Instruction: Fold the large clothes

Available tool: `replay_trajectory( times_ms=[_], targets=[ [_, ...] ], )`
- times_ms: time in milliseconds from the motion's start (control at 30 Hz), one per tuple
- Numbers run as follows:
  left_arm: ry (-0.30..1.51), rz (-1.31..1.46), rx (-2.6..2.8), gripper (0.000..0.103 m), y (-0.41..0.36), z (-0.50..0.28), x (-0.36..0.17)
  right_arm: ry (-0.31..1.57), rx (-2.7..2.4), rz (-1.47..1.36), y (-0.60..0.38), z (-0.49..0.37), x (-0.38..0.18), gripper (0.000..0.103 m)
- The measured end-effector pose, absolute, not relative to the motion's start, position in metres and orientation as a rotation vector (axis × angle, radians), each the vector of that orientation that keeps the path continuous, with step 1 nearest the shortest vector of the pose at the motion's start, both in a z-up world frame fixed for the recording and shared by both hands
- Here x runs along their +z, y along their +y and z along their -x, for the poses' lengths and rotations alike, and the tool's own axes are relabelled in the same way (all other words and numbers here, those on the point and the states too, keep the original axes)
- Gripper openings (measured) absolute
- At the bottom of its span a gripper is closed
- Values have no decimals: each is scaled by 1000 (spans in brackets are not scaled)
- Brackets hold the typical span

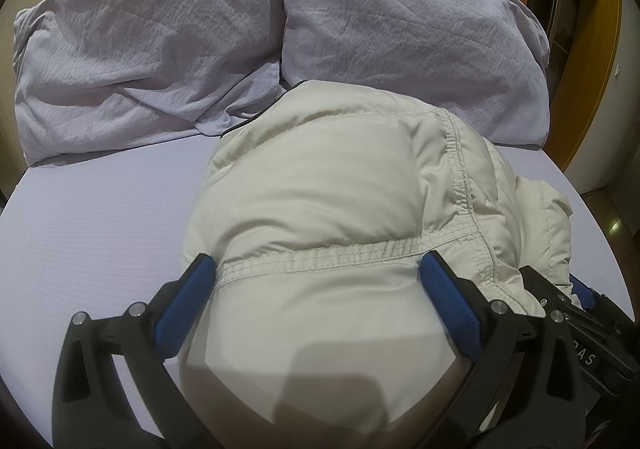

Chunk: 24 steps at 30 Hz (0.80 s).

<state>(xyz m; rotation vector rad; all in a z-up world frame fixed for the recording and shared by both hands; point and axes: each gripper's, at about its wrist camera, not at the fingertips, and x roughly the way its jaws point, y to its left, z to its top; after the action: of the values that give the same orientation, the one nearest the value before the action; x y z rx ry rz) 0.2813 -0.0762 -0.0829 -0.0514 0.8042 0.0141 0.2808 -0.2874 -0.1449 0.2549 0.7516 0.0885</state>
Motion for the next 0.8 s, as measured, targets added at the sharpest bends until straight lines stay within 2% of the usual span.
replay_trajectory(
  times_ms=[633, 800],
  targets=[
    [807, 51, 14, 101, -76, -282, -83, 754, 87, -254, -288, -281, -146, 84],
    [830, 50, 8, 101, -73, -283, -83, 801, 96, -271, -294, -289, -142, 92]
  ],
)
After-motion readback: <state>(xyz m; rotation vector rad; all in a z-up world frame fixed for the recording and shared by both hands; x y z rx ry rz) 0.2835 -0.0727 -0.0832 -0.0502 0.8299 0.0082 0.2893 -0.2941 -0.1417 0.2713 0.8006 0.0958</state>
